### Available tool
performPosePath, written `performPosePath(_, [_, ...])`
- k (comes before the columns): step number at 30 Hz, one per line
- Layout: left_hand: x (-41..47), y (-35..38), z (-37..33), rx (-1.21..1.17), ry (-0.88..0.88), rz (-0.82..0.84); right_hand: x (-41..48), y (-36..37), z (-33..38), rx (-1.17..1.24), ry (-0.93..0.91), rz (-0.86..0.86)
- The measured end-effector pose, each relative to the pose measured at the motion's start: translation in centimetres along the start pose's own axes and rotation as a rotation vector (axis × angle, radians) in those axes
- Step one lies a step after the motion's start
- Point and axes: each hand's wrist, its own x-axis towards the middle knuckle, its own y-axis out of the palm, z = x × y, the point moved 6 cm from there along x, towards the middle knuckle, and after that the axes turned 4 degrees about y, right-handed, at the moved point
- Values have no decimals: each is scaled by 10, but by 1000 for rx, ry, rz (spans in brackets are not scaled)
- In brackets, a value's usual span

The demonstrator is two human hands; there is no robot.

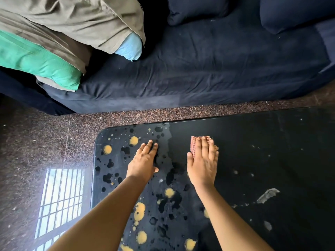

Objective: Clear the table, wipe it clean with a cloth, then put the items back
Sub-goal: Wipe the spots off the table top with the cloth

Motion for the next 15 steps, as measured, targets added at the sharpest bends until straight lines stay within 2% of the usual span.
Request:
performPosePath(3, [0, 0, 0, 14, 0, -3, -20, 8, 32, 1, -236, 47])
performPosePath(5, [0, 0, 0, 17, -3, -5, -25, 9, 34, -41, -409, 81])
performPosePath(6, [0, 0, 1, 16, -5, -3, -23, 9, 27, -58, -439, 83])
performPosePath(7, [0, 0, 0, 12, -7, -1, -19, 8, 17, -71, -411, 85])
performPosePath(10, [1, 0, -2, 7, -7, 1, -5, -1, -17, -55, -83, 51])
performPosePath(12, [1, 0, -2, 5, -8, -2, -8, -2, -13, -15, 48, 6])
performPosePath(13, [1, 1, -2, 5, -10, -4, -14, 0, -3, 7, 46, -8])
performPosePath(15, [0, 1, -1, 8, -13, -9, -26, 5, 26, 34, -90, 11])
